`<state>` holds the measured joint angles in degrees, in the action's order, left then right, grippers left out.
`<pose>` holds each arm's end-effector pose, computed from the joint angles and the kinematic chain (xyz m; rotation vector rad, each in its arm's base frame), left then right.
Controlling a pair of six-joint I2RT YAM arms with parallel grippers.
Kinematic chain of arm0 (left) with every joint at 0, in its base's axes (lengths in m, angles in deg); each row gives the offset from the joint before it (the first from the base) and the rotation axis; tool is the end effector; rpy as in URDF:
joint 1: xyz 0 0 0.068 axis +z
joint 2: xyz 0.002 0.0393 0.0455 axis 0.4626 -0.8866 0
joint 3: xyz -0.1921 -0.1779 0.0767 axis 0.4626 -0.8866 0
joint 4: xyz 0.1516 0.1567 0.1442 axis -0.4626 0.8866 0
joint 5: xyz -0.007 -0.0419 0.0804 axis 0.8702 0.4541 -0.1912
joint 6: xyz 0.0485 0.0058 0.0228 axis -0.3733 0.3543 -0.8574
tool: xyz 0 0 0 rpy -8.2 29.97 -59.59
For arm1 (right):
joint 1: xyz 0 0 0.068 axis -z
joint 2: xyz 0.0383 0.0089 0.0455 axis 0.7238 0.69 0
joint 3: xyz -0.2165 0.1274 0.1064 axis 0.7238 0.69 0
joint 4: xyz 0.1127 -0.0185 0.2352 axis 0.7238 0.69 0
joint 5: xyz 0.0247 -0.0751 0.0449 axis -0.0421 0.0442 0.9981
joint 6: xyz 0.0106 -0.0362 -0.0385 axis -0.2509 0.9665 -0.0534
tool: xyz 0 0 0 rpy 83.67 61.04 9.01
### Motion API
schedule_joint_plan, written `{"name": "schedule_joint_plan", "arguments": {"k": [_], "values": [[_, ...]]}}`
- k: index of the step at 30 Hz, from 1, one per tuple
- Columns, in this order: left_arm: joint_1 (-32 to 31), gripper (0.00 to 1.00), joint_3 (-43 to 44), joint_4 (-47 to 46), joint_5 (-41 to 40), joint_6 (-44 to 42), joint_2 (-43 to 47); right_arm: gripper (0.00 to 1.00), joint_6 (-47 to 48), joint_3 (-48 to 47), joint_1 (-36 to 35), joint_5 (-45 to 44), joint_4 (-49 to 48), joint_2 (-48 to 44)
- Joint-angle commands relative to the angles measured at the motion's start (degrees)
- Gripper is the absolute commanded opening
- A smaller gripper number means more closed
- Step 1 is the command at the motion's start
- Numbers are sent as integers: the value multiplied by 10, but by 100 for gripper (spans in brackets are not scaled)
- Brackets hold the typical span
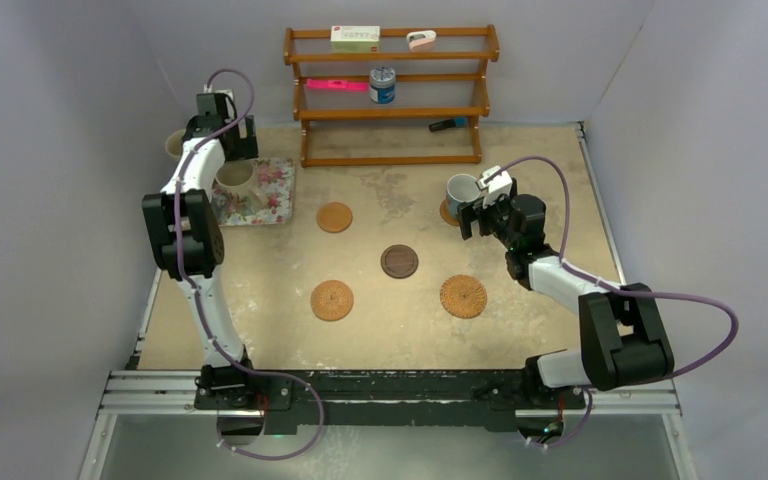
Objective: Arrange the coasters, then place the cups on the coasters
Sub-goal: Move the cup to the tray.
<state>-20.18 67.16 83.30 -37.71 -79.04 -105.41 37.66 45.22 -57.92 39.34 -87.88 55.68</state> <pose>0.4884 0.0686 0.2479 -0.2855 2.2951 0.2118 0.2857 0.0648 0.2210 -0.4618 1.6747 0.1690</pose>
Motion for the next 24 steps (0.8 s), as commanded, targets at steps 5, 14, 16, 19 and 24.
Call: {"name": "schedule_joint_plan", "arguments": {"k": [5, 14, 16, 19, 24], "values": [[2, 100, 22, 8, 5, 11, -29, 95, 7, -12, 1, 13, -17, 1], [1, 99, 13, 3, 22, 9, -35, 95, 8, -13, 1, 14, -16, 2], [1, 99, 7, -3, 31, 8, -29, 95, 8, -12, 1, 14, -16, 2], [1, 98, -7, -14, 58, 6, -14, 95, 8, -13, 1, 14, -17, 3], [1, 98, -19, -19, 83, 3, 1, 95, 8, -14, 1, 14, -15, 3]]}}
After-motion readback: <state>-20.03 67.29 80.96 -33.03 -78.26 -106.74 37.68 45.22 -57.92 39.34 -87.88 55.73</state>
